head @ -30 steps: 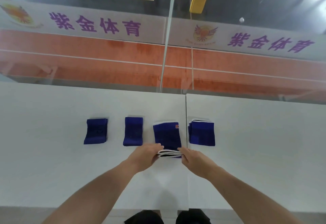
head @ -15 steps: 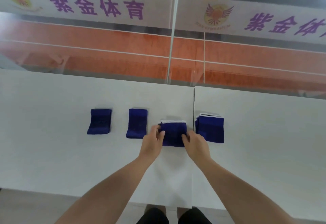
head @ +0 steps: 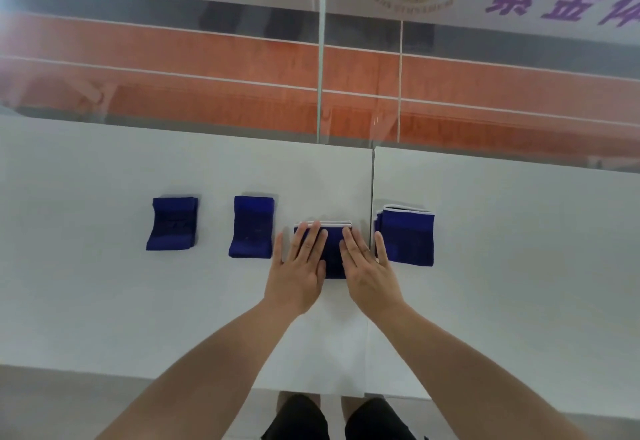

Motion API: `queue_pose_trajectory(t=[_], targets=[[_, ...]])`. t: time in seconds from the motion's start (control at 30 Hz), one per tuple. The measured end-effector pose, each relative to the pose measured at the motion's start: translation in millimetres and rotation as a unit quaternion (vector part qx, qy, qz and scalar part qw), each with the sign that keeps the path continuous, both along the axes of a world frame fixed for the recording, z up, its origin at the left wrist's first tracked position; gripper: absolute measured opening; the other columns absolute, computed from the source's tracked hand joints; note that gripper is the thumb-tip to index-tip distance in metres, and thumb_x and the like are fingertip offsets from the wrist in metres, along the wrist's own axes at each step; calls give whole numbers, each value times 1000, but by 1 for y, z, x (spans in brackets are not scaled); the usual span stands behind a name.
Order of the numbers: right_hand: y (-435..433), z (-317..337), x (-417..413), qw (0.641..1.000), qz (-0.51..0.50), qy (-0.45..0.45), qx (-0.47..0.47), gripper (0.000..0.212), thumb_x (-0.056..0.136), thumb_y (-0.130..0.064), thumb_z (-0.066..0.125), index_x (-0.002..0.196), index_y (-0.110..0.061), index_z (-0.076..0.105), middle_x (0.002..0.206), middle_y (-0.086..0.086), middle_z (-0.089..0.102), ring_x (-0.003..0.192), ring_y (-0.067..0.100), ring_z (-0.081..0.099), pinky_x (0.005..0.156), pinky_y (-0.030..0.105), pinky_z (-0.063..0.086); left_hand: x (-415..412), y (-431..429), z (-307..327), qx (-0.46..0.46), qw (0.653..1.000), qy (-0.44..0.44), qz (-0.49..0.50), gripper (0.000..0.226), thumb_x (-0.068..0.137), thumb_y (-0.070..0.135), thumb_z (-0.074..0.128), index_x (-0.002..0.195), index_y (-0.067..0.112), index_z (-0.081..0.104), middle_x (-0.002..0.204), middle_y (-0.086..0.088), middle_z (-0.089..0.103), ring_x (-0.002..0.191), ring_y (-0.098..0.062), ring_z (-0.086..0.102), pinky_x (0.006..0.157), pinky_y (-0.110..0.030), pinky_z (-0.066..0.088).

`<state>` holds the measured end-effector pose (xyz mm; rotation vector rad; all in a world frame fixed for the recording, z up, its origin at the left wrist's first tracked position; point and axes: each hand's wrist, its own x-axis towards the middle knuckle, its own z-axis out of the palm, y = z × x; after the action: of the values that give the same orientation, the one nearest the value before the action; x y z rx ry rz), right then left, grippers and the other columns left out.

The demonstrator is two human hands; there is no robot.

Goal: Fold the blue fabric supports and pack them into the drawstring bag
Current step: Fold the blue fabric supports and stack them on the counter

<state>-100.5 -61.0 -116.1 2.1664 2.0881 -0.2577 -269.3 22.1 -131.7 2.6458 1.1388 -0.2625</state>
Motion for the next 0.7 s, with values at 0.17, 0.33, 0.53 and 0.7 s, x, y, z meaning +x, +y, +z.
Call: queue_pose_trajectory(t=[0.17,0.33,0.53,0.7], targets=[[17,24,0,997,-32,10,-75,39,97,-22,54,133,-10,62,156,11,43,149,29,33,121,60,8,13,14,27,-38,998,48,0,61,101,34,32,158,17,19,168,-4,4,155,-27,0,122,-59,8],[35,85,-10,997,-37,48,-44,21,72,-25,86,69,-19,66,66,-3,63,64,21,62,63,36,50,-15,4,85,18,998,-52,41,32,96,31,36,86,18,63,89,0,66,88,-23,61,84,-35,44],[53,115,-32,972,-94,158,-146,20,100,-28,42,99,-16,58,94,7,65,78,26,57,68,36,47,-70,30,103,-33,996,24,84,43,96,29,23,75,17,59,78,-3,67,72,-23,58,77,-34,41],[49,105,-54,951,-177,186,-174,20,95,-36,41,83,-21,48,78,-3,56,69,22,52,60,32,37,-97,75,74,-72,996,42,45,45,90,27,26,64,11,59,67,-7,64,60,-28,55,67,-36,46]])
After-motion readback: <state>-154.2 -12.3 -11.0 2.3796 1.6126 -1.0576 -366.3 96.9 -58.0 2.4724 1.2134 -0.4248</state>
